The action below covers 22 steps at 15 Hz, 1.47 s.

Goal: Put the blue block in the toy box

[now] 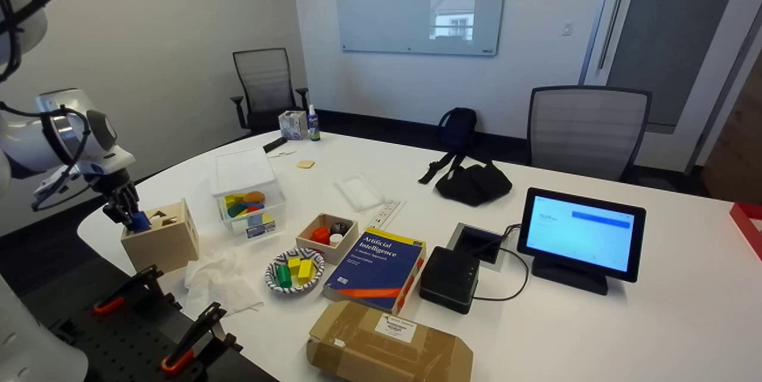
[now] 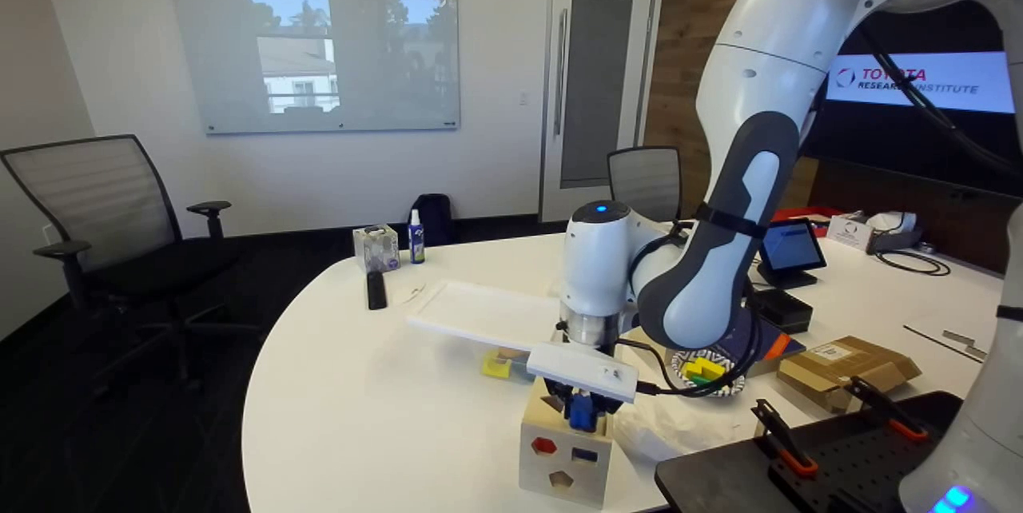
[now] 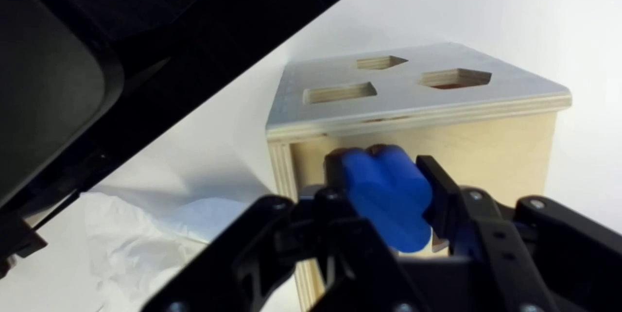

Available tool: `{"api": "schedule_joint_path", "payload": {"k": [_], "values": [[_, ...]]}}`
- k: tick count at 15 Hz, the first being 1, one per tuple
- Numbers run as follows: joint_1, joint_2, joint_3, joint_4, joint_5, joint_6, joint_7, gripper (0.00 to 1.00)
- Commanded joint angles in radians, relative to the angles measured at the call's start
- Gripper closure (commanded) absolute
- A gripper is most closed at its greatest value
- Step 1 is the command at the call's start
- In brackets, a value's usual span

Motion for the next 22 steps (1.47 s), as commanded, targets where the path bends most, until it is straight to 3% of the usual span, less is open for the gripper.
{"api": "schedule_joint_path", "payload": {"k": [1, 18, 22], "values": [[0.016, -0.016, -0.015, -0.06, 0.052, 0.048, -0.041, 0.84], [-0.004, -0.002, -0.05, -0.048, 0.153, 0.054, -0.271, 0.84], [-0.004, -0.005, -0.033, -0.044, 0.192, 0.042, -0.317, 0.84]]}}
